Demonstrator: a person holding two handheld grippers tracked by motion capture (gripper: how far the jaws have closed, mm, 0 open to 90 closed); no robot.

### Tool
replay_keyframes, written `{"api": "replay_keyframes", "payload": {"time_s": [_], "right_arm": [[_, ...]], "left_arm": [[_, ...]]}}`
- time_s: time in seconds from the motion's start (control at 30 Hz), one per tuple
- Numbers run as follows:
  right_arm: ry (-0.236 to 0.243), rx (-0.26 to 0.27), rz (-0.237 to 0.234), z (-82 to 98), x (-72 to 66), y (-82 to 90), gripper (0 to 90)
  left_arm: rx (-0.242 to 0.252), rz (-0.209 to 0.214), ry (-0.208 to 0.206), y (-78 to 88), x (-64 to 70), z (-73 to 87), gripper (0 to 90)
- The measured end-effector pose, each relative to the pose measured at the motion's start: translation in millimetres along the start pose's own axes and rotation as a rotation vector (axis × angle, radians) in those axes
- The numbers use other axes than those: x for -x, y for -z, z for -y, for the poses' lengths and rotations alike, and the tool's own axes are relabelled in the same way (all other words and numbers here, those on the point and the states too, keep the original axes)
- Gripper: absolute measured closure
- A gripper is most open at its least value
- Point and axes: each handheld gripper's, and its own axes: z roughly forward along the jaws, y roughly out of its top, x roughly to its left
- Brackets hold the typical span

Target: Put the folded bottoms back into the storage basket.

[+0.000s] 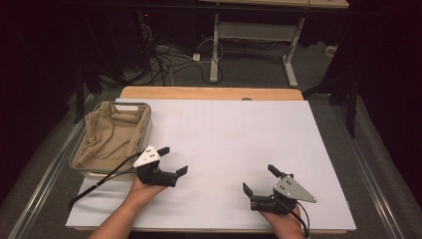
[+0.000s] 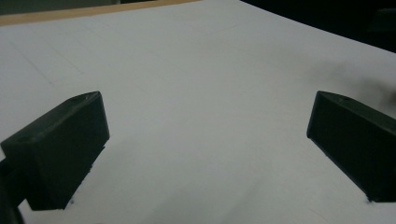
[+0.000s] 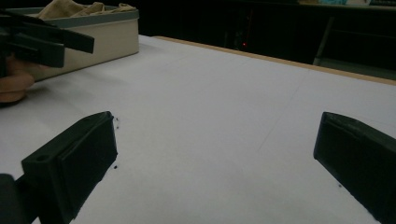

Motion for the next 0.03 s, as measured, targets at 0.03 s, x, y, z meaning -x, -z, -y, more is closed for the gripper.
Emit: {"api": "replay_keyframes", "payload": {"time_s": [0.03], "right_arm": [[-0.001,-0.001,0.005,0.4,0.2,0.6,0.1]], "left_arm": [[0.014,-0.004,-0.029,1.3,3.3,1.2,0.0]]}}
